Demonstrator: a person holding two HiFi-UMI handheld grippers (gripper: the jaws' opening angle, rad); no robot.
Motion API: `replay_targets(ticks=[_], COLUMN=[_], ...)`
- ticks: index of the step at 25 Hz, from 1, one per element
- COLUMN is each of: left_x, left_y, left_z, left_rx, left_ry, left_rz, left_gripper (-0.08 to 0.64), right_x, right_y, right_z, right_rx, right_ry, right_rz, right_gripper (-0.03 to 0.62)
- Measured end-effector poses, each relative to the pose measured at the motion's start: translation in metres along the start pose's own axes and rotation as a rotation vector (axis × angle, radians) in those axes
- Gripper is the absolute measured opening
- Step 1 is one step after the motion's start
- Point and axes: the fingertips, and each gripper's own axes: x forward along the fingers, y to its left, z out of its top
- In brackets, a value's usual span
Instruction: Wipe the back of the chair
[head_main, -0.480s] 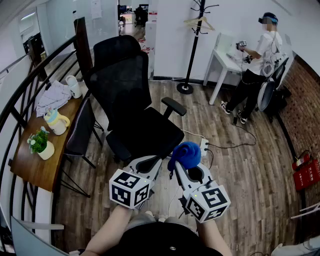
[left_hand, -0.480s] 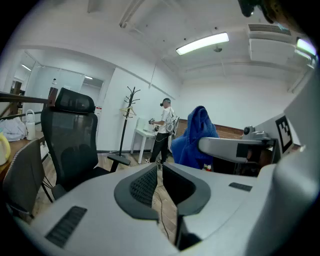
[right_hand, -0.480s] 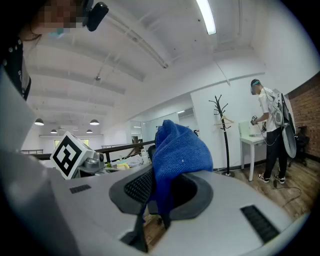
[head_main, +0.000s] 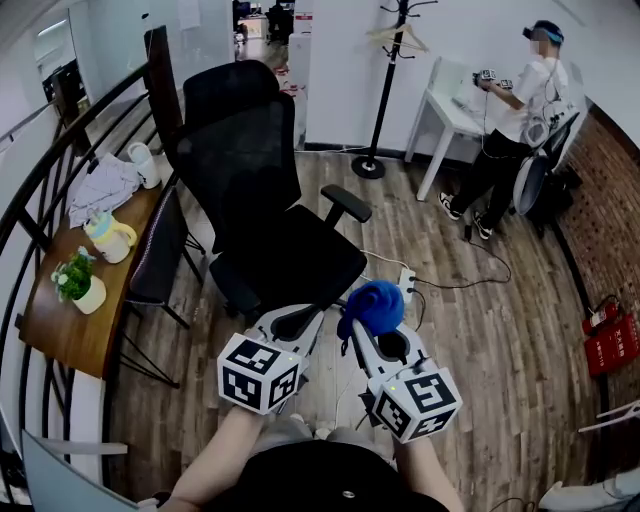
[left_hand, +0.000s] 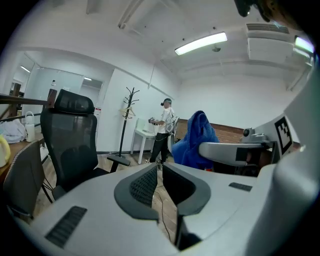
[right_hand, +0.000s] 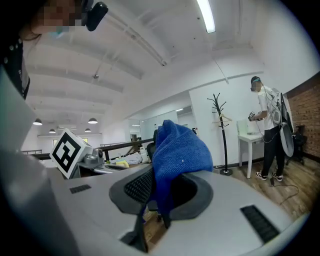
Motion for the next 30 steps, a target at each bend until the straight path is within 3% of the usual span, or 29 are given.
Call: replay_targets(ticks=[9, 14, 21, 30], left_x=[0.006, 0.011, 0.017, 0.061], left_y=[0.007, 0.025, 0.039, 0.072], left_z=[0.005, 0.002, 0.002, 0.006], left_rx=[0.074, 0.068, -0.004, -0.047], left_ry=[-0.032, -0.013, -0.010, 0.006], left_rz=[-0.024, -0.037, -0.085, -0.044], left_gripper=[0.043, 0.035, 0.035, 0.035], right_x=[0.010, 0.025, 0.044, 0.087], right_y=[0.006, 0.005, -0.003, -0.036], right_z=[-0.003, -0.015, -0.024, -0.023], right_rx=[0.061, 0.037, 0.089, 0.098], right_ry=[-0.022, 0.018, 0.029, 0.048], right_rz=[0.038, -0.003, -0.059, -0.012], right_gripper=[0.089, 0.089, 0.089, 0.089])
